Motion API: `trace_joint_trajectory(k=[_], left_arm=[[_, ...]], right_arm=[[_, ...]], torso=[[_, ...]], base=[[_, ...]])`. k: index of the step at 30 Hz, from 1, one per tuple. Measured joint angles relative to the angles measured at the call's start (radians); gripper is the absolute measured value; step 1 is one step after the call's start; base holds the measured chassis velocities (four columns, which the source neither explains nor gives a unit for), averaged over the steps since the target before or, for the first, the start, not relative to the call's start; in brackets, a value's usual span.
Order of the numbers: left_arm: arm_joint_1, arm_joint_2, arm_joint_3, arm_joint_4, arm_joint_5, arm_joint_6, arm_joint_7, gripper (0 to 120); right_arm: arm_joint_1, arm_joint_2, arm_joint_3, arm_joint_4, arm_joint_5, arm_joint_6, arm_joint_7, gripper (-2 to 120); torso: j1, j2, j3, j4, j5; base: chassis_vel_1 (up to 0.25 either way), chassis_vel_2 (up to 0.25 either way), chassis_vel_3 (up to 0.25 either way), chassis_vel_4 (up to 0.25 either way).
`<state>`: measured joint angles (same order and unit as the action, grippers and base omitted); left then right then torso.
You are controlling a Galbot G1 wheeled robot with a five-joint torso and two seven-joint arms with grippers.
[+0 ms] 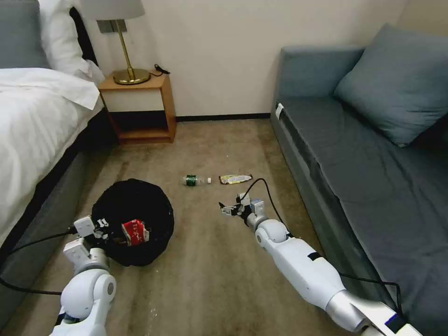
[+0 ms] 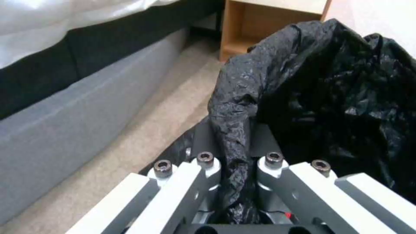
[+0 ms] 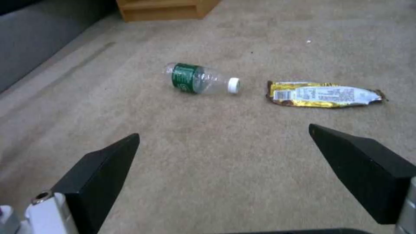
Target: Pick up the trash bin, then pick up the garbage on the floor and place it into the trash bin.
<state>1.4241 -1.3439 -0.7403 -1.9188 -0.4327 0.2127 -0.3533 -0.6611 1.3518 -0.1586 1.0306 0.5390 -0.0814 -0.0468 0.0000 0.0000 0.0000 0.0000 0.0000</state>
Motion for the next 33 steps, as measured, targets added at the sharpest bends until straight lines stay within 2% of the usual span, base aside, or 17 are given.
trace_joint_trajectory(k=[33], left_arm=[[0.006,0.005,-0.004,0.004,0.002,-0.007,0.003,5]], right_arm=[[-0.035,0.000,0.017,0.022,-0.033,0.019,-0.017,100]], torso=[[0.000,0.000,0.000,0.0000,0.0000]], base=[[-0.152,0.154,0.155,-0.151]])
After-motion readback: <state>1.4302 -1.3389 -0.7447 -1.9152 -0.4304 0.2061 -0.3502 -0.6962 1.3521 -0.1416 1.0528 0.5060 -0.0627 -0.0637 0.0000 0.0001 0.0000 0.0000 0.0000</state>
